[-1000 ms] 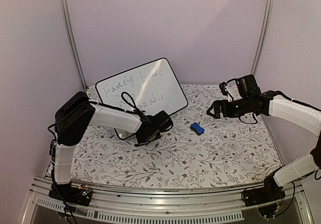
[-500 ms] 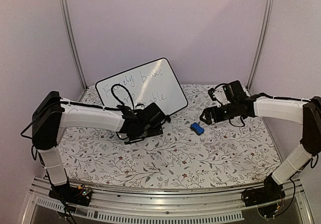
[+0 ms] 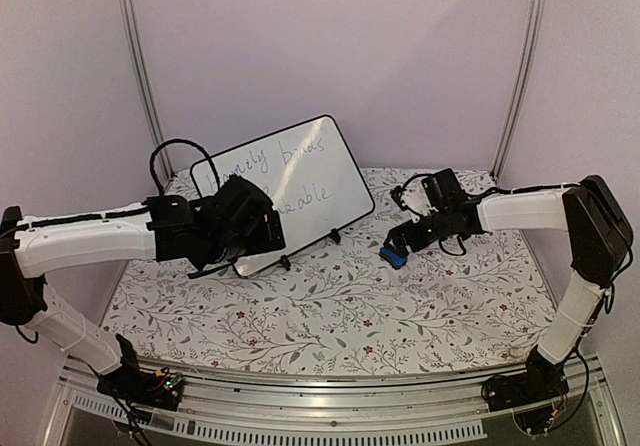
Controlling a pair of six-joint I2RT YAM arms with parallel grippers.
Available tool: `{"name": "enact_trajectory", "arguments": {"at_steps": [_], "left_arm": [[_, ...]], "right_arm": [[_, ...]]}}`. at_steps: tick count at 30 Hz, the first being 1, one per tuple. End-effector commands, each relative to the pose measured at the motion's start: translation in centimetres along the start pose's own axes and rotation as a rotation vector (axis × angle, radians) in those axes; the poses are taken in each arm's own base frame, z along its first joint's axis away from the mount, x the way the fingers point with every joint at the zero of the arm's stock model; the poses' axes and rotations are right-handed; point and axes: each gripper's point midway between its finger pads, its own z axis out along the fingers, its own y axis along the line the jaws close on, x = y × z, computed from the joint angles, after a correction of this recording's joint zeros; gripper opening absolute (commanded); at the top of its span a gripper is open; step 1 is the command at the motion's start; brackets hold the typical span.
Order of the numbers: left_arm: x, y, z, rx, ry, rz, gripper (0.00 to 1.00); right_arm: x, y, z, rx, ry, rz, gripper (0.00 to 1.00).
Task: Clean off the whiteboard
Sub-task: Pick up the whiteboard eraser from the center of the board.
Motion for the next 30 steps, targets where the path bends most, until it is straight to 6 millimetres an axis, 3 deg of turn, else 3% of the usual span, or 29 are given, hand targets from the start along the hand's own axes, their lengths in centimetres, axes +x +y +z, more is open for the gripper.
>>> {"name": "enact_trajectory", "arguments": {"at_steps": [1, 5, 13, 25, 30], "left_arm": [[-0.7, 4.9, -1.8, -0.077, -0.035, -0.015, 1.00], [-2.0, 7.5, -3.1, -0.081, -0.087, -0.086, 1.00], [-3.4, 9.7, -4.0, -0.094, -0.104, -0.113, 1.00], [-3.8, 10.8, -4.3, -0.094, -0.112, -0.145, 1.00], [-3.8, 11.0, -4.4, -0.090, -0.116, -0.155, 1.00]], "right_arm": [[1.1, 0.8, 1.9, 0.015, 0.054, -0.064, 0.96], [2.1, 0.8, 3.2, 0.035, 0.095, -0.080, 0.93], [3.6, 0.7, 4.5, 0.033, 0.132, -0.081, 0.80], [3.9, 0.8, 5.5, 0.021, 0.115, -0.100, 0.53], [3.9, 0.7, 5.8, 0.026, 0.125, -0.097, 0.49]]}}
